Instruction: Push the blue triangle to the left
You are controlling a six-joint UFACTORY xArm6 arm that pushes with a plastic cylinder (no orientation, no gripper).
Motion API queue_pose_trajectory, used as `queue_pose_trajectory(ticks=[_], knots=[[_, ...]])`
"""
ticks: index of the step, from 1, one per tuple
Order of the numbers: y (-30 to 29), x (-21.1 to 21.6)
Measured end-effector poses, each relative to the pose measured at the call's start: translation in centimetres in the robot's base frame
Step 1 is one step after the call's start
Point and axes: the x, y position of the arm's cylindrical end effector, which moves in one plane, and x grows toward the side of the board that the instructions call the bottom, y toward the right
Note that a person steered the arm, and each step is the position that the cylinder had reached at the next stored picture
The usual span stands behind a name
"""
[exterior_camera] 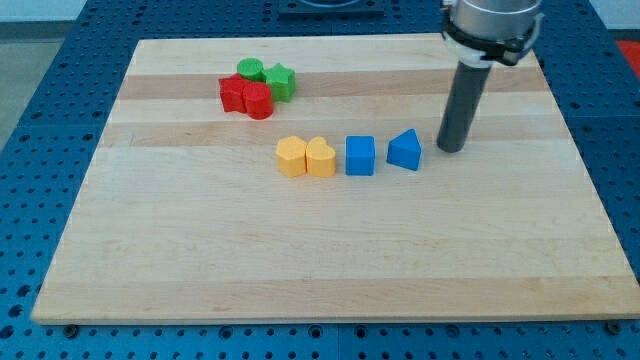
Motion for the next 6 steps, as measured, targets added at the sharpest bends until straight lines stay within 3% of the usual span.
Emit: queue_pose_trajectory(ticks=[6], knots=[[-5.6,0.6]])
